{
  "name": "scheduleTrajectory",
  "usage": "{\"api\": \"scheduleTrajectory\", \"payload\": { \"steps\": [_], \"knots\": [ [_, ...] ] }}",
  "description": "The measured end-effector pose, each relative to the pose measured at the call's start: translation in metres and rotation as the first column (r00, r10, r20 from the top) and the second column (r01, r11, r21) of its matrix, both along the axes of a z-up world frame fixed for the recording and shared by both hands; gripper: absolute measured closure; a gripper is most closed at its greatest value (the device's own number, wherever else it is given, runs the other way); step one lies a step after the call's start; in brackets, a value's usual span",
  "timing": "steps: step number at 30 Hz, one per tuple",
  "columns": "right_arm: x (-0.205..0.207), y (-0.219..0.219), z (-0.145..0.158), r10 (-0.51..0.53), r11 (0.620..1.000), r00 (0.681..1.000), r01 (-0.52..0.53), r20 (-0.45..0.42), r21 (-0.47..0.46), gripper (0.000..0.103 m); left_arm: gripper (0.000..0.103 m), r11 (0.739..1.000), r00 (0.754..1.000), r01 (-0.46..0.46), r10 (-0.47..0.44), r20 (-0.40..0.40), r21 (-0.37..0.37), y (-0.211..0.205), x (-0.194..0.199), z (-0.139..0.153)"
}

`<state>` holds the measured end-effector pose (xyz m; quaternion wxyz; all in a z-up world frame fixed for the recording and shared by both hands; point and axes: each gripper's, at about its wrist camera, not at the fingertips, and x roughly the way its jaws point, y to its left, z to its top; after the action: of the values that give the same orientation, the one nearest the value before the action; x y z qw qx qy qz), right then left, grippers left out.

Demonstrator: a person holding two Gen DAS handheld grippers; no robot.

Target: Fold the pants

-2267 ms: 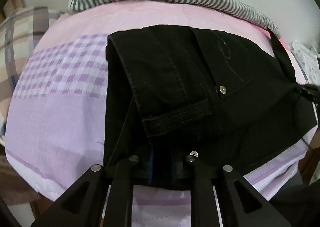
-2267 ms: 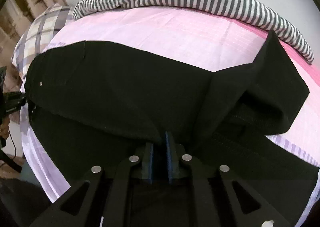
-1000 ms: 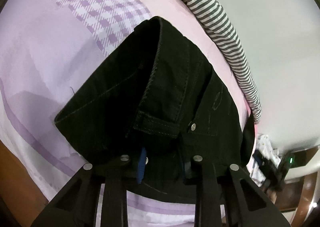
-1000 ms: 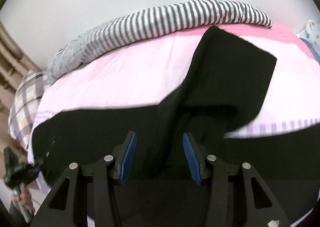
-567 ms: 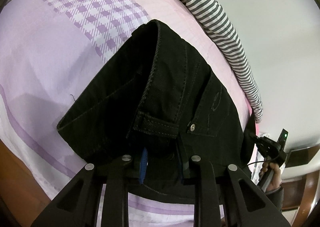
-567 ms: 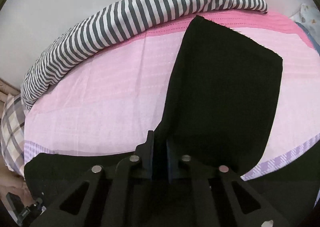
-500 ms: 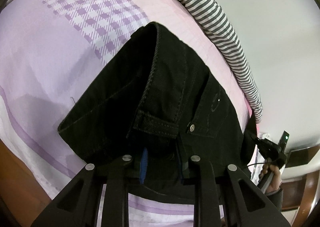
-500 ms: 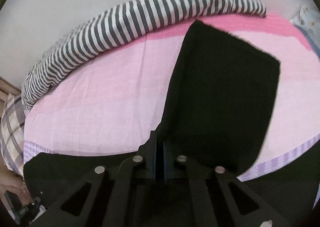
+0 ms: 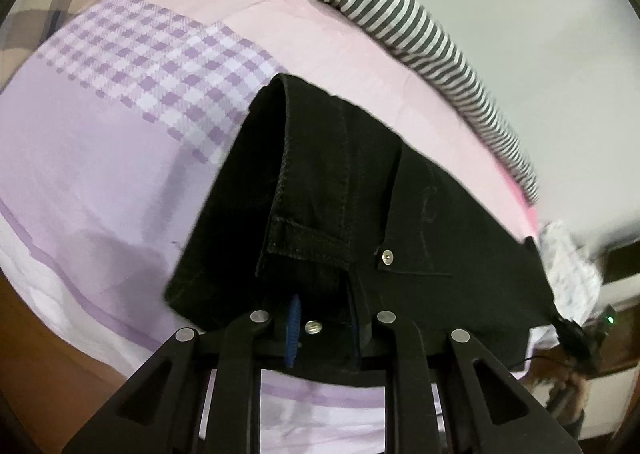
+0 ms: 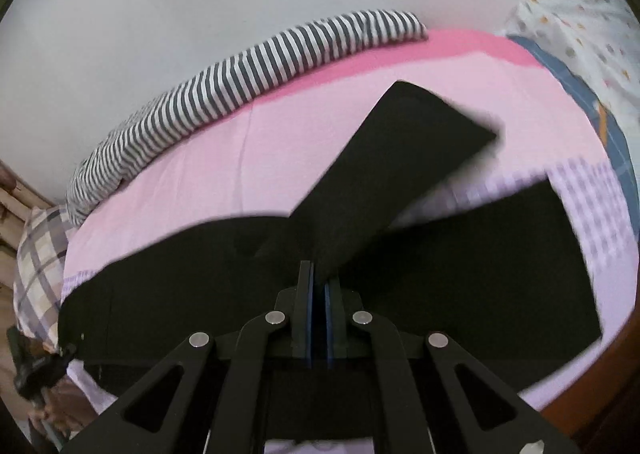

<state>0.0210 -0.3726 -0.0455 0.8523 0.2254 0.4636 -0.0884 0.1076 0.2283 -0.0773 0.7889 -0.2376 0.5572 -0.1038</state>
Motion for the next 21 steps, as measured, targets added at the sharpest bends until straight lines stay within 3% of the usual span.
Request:
{"api": "scheduleTrajectory", "payload": {
  "steps": [9,12,17,21],
  "knots": [
    [-0.048,0.005,-0.055,-0.038,0.99,0.994,0.052,-0.107,0.132,0.1,0.083,0.989,0.997,0.076,-0.074,-0.023,0.13,0.004,-0.013,-0.008],
    [-0.047,0.011,-0.065,-0.021,0.994,0.991,0.036,-0.136,0.107,0.1,0.083,0.982,0.996,0.084,-0.081,-0.028,0.17,0.0,-0.014,-0.015],
    [-0.047,0.008,-0.079,-0.037,0.988,0.984,0.062,-0.176,0.141,0.1,0.083,0.953,0.992,0.122,-0.125,-0.009,0.275,-0.016,-0.019,-0.014],
    [-0.05,0.012,-0.073,-0.034,0.991,0.986,0.055,-0.164,0.125,0.1,0.083,0.947,0.991,0.131,-0.136,-0.005,0.293,-0.018,-0.018,-0.011]
  ]
}}
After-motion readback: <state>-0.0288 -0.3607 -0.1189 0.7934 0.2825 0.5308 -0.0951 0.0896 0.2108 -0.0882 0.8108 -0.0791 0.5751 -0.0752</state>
